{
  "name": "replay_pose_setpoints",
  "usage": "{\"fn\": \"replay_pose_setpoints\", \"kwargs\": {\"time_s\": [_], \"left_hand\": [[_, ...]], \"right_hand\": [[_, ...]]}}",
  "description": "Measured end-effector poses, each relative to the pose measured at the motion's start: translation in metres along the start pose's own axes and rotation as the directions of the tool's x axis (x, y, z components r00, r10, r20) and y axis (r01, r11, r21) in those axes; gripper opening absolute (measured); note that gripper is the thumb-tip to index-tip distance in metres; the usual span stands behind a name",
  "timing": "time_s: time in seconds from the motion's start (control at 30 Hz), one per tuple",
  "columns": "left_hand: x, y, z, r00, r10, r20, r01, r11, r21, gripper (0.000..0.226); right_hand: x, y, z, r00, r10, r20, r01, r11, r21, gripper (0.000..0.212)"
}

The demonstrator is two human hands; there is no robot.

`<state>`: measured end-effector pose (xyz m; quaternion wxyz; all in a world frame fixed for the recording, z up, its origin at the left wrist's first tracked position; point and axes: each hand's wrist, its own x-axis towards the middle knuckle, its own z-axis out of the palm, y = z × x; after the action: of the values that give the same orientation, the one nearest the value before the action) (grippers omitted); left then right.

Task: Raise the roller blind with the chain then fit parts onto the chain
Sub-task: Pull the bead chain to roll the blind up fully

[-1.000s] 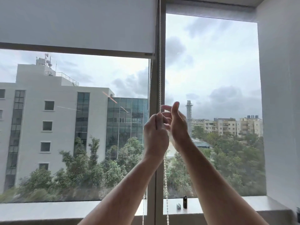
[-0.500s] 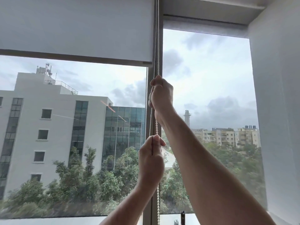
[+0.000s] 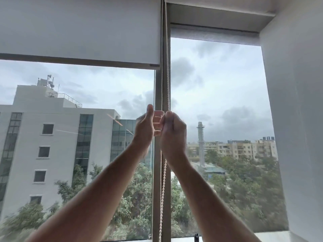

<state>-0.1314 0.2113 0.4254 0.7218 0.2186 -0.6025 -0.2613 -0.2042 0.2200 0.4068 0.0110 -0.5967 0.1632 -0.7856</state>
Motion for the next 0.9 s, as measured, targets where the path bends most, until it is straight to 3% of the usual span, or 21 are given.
{"fn": "replay_pose_setpoints", "kwargs": {"time_s": [0.07,0.17,0.23,0.3,0.43,0.57,0.63,0.73,0.9], "left_hand": [[0.010,0.021,0.005,0.998,0.053,0.044,-0.052,0.999,-0.015,0.052],[0.020,0.048,0.017,0.993,0.033,0.113,-0.023,0.996,-0.091,0.045],[0.022,0.053,0.028,0.999,0.016,0.034,-0.013,0.996,-0.085,0.036],[0.019,0.047,0.039,0.990,0.083,-0.111,-0.077,0.995,0.059,0.039],[0.004,0.035,0.048,0.958,0.204,-0.202,-0.179,0.975,0.131,0.043],[-0.010,0.021,0.038,0.949,0.265,-0.170,-0.219,0.943,0.250,0.042],[-0.021,0.007,0.031,0.955,0.261,-0.140,-0.213,0.935,0.284,0.041],[-0.040,-0.009,0.024,0.966,0.233,-0.116,-0.203,0.952,0.228,0.041],[-0.063,-0.021,0.016,0.954,0.287,-0.091,-0.252,0.926,0.280,0.042]], "right_hand": [[-0.019,0.009,-0.001,0.999,-0.036,0.012,0.036,0.998,-0.046,0.042],[-0.050,0.020,-0.002,0.999,-0.033,0.017,0.034,0.997,-0.076,0.038],[-0.066,0.026,-0.003,0.999,-0.042,0.005,0.043,0.996,-0.075,0.034],[-0.075,0.030,-0.003,1.000,-0.016,0.015,0.017,0.997,-0.070,0.035],[-0.079,0.039,-0.013,0.972,0.184,0.146,-0.208,0.964,0.165,0.047],[-0.065,0.049,-0.029,0.923,0.286,0.256,-0.352,0.897,0.266,0.053],[-0.051,0.050,-0.032,0.930,0.287,0.230,-0.339,0.910,0.239,0.060],[-0.022,0.038,-0.028,0.945,0.266,0.188,-0.305,0.927,0.220,0.047],[0.033,0.002,-0.012,0.932,0.317,0.176,-0.360,0.864,0.351,0.046]]}}
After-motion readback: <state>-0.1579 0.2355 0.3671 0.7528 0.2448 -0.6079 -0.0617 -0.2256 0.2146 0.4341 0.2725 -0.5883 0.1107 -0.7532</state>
